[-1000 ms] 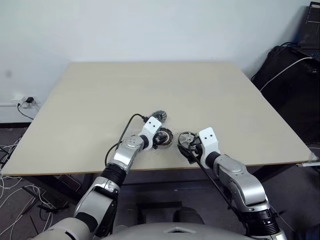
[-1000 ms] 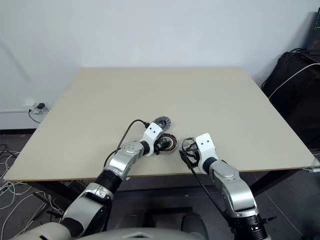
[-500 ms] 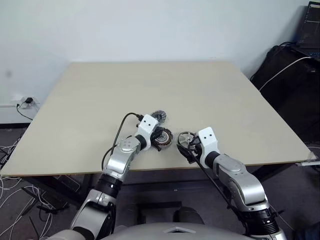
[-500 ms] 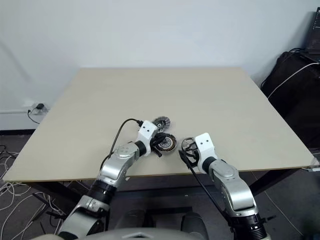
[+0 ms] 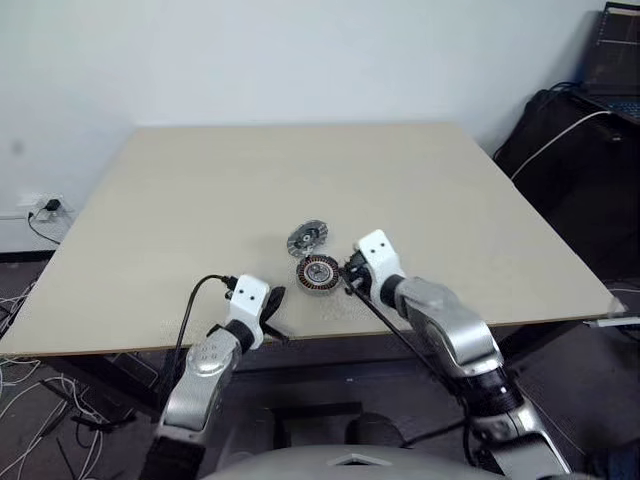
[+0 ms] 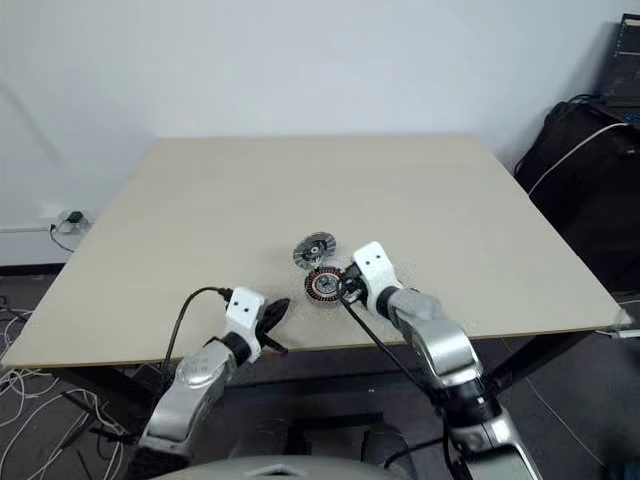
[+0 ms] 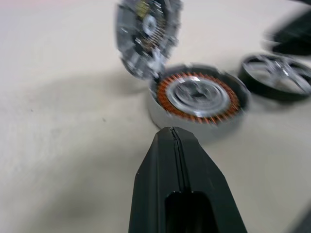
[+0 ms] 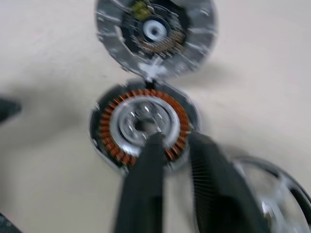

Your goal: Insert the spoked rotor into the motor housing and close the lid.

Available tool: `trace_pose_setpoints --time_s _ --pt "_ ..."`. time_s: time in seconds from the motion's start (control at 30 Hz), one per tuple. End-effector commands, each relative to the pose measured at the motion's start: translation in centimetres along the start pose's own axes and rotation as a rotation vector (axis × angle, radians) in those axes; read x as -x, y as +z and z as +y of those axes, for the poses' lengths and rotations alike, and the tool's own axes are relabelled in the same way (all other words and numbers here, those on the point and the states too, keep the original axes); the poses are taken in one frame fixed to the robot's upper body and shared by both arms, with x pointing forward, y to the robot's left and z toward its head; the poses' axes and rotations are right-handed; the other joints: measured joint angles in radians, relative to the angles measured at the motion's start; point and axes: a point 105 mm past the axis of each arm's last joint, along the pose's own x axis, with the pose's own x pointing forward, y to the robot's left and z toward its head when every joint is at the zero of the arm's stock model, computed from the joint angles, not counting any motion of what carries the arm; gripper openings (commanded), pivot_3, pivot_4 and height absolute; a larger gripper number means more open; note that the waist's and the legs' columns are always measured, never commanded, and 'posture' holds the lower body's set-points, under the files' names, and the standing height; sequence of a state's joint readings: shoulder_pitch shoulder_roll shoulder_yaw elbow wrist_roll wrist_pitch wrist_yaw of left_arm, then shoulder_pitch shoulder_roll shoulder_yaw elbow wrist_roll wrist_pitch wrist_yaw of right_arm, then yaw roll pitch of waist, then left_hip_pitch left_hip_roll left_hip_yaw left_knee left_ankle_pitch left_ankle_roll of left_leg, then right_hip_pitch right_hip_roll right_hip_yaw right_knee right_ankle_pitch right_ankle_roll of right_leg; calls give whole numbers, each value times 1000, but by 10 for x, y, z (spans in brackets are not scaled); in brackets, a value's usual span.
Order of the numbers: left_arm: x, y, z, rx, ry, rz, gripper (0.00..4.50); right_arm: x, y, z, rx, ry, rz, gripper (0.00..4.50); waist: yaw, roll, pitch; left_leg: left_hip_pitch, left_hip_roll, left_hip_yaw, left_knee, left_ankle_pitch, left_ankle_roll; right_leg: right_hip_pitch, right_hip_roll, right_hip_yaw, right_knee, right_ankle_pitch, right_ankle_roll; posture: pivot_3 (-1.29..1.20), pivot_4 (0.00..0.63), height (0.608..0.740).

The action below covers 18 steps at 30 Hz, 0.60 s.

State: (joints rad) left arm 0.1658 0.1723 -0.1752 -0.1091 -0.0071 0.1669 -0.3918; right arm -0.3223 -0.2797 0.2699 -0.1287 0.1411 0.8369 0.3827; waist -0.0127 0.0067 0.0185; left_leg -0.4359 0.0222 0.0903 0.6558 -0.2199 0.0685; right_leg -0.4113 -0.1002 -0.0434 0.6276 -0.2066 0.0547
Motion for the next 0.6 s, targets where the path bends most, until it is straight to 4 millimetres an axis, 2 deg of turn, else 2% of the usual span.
trace_pose_setpoints --time_s 0.03,0.3,0.6 --pt "8 16 1 -51 18 -85 0 -17 20 5 69 44 19 32 -1 0 0 0 0 0 0 0 0 -1 0 0 0 2 -3 0 0 740" --pt "11 11 -2 -18 54 -88 0 -47 34 10 190 99 93 32 1 1 0 -3 1 2 -1 0 0 -4 0 0 0 2 -4 0 0 740" --pt "7 11 -2 4 68 -98 0 -58 33 11 232 125 151 32 -2 1 0 -3 2 3 -1 0 -1 -5 2 0 0 2 -4 0 0 740"
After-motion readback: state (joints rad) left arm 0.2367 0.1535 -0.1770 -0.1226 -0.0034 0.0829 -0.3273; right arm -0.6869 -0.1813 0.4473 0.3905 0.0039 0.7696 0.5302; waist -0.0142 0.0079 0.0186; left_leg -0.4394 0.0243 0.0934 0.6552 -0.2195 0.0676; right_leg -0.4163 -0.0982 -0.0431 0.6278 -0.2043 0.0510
